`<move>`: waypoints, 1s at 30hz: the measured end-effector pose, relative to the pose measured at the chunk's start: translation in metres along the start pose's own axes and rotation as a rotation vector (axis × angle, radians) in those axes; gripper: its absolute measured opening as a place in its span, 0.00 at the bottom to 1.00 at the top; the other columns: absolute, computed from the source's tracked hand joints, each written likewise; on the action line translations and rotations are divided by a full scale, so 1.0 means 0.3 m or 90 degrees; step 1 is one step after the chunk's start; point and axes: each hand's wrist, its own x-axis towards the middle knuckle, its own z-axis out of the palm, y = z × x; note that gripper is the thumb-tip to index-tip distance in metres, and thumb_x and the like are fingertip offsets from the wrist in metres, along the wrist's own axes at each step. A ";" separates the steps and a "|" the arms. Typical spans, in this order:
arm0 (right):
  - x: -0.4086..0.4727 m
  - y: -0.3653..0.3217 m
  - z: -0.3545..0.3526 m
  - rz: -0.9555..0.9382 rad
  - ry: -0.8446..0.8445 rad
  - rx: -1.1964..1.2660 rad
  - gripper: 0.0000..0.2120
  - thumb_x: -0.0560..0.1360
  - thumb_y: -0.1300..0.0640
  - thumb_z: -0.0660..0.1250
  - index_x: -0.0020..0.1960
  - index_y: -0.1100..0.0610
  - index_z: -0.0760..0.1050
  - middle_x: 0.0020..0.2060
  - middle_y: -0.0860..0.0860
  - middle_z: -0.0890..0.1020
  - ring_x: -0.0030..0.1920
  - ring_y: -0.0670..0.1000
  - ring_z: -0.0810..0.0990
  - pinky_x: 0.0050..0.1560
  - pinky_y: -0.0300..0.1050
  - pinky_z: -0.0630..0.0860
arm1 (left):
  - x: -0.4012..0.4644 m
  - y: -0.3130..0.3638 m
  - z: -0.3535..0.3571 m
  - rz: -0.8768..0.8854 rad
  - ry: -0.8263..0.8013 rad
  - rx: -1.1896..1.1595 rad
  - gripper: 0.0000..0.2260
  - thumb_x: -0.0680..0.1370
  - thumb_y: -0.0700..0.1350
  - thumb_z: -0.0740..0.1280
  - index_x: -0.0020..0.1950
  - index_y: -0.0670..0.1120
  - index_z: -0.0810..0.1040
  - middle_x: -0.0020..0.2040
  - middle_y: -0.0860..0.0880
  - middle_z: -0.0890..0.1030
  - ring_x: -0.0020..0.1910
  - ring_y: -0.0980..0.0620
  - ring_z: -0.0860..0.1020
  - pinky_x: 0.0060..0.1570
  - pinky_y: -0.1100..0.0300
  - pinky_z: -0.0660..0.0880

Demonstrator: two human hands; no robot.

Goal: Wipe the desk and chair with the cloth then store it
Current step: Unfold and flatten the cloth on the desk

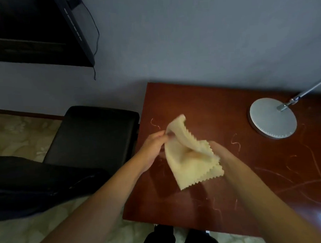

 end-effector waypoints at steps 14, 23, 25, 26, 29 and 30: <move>0.176 0.008 -0.220 -0.166 0.022 -0.045 0.09 0.75 0.58 0.71 0.52 0.62 0.82 0.45 0.59 0.84 0.43 0.54 0.82 0.42 0.47 0.75 | 0.327 -0.066 0.235 0.002 0.134 0.118 0.15 0.83 0.47 0.62 0.70 0.47 0.74 0.64 0.48 0.79 0.62 0.49 0.79 0.64 0.45 0.75; 0.445 -0.071 -0.322 -0.111 0.231 -0.582 0.14 0.78 0.47 0.61 0.41 0.56 0.78 0.32 0.50 0.80 0.37 0.55 0.81 0.37 0.43 0.75 | 0.587 -0.103 0.322 0.060 0.272 0.695 0.18 0.79 0.45 0.67 0.68 0.49 0.69 0.61 0.47 0.74 0.60 0.46 0.74 0.56 0.52 0.75; 0.493 -0.093 -0.357 -0.183 0.350 -0.646 0.13 0.78 0.49 0.60 0.42 0.55 0.77 0.33 0.50 0.77 0.39 0.58 0.77 0.40 0.45 0.70 | 0.651 -0.086 0.383 0.142 0.252 0.728 0.14 0.80 0.46 0.65 0.66 0.47 0.73 0.59 0.47 0.77 0.58 0.47 0.75 0.53 0.52 0.77; 0.515 -0.106 -0.374 -0.212 0.372 -0.638 0.13 0.79 0.50 0.59 0.42 0.54 0.78 0.35 0.51 0.78 0.39 0.59 0.76 0.40 0.45 0.70 | 0.683 -0.073 0.414 0.162 0.241 0.729 0.13 0.80 0.47 0.64 0.64 0.46 0.74 0.58 0.47 0.78 0.56 0.47 0.77 0.52 0.51 0.78; 0.582 -0.152 -0.408 -0.267 0.358 -0.628 0.12 0.79 0.49 0.61 0.43 0.52 0.77 0.40 0.52 0.82 0.42 0.59 0.79 0.43 0.46 0.71 | 0.771 -0.032 0.504 0.149 0.220 0.738 0.15 0.81 0.52 0.64 0.63 0.46 0.72 0.56 0.46 0.80 0.54 0.44 0.79 0.49 0.51 0.77; 0.603 -0.175 -0.416 -0.278 0.339 -0.635 0.11 0.79 0.48 0.62 0.43 0.51 0.77 0.40 0.52 0.82 0.43 0.58 0.79 0.43 0.46 0.71 | 0.794 -0.019 0.532 0.133 0.221 0.753 0.16 0.81 0.54 0.64 0.63 0.45 0.71 0.56 0.46 0.79 0.55 0.43 0.79 0.48 0.52 0.75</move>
